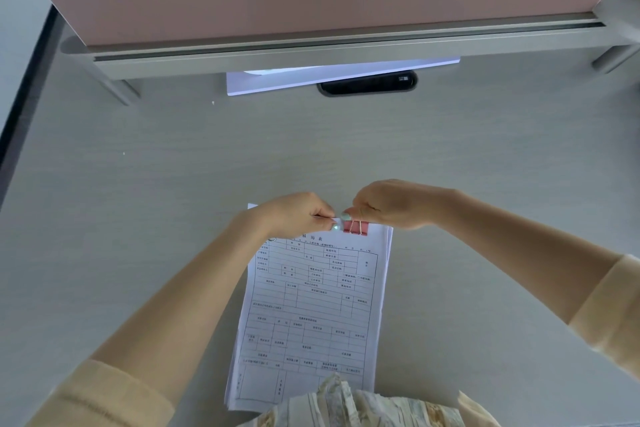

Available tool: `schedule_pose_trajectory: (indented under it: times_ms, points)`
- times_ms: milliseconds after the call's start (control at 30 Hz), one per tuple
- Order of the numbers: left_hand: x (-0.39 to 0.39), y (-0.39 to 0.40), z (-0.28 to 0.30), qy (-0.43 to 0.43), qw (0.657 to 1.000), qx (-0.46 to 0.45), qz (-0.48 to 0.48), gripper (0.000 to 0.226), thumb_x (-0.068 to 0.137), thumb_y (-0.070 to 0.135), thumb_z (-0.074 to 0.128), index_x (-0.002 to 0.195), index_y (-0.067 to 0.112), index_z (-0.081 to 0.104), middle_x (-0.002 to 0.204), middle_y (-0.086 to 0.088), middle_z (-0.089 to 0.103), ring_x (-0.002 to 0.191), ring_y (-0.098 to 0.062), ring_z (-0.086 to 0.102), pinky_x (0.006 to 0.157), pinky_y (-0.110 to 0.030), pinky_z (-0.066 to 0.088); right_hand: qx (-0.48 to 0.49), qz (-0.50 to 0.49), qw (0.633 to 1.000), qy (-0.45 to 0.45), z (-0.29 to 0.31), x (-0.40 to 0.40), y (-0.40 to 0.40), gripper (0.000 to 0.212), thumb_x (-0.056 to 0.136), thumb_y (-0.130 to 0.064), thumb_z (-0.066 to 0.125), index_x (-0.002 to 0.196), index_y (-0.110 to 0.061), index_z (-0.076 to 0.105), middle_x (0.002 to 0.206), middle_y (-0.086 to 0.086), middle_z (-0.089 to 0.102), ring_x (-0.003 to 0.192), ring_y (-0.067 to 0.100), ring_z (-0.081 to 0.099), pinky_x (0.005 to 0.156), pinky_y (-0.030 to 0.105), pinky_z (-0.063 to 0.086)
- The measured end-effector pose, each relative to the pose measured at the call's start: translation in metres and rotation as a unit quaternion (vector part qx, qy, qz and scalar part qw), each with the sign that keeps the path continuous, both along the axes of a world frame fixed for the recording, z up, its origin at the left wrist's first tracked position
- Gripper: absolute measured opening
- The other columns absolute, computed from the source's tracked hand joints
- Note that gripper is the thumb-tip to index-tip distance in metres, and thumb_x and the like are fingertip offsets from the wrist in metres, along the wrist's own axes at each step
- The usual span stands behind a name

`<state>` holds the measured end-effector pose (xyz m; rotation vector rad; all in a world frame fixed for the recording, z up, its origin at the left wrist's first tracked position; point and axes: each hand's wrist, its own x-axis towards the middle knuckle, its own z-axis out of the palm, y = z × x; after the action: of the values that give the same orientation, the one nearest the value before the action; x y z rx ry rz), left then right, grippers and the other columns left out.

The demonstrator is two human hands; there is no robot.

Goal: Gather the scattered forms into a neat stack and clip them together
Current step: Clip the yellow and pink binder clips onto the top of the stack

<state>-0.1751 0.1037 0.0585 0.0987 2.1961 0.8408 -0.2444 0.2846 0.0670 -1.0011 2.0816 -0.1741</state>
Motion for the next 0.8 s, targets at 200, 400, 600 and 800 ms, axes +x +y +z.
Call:
schedule_pose_trajectory:
  times_ms: [200,400,600,800]
  points:
    - [0.0,-0.001,0.003,0.002,1.0,-0.006,0.001,0.037,0.095,0.022,0.047,0.059,0.016,0.039,0.058,0.003,0.027,0.051,-0.013,0.023,0.052,-0.028,0.019,-0.044,-0.059,0.997,-0.027,0.003,0.001,0.001,0.04,0.089,-0.055,0.037,0.081,-0.017,0.047,0.079,-0.004,0.048,0.074,0.019,0.044,0.067,0.033,0.037]
    - [0.003,0.001,-0.002,0.028,0.999,-0.02,0.0,0.032,0.094,0.018,0.045,0.063,0.009,0.04,0.065,0.002,0.034,0.058,-0.015,0.029,0.057,-0.029,0.024,-0.182,-0.209,0.959,-0.048,-0.003,0.004,0.001,0.014,0.088,-0.023,0.057,0.087,-0.011,0.065,0.071,-0.007,0.05,0.062,0.007,0.042,0.058,0.019,0.032]
    - [0.01,0.0,-0.009,0.042,0.998,-0.037,0.038,0.024,0.094,0.023,0.043,0.09,0.009,0.062,0.072,-0.006,0.048,0.061,-0.018,0.039,0.06,-0.031,0.028,-0.185,-0.196,0.96,-0.074,-0.013,0.026,0.003,0.026,0.077,-0.031,0.071,0.093,-0.011,0.07,0.082,-0.011,0.057,0.079,0.006,0.053,0.07,0.011,0.038]
    - [0.015,0.005,-0.01,0.072,0.996,-0.047,0.037,0.025,0.096,0.026,0.042,0.098,0.017,0.066,0.078,-0.005,0.058,0.07,-0.019,0.048,0.06,-0.029,0.033,-0.174,-0.157,0.972,-0.008,-0.023,0.031,-0.001,0.032,0.076,-0.03,0.073,0.1,-0.012,0.065,0.099,-0.001,0.049,0.091,0.012,0.047,0.072,0.021,0.033]
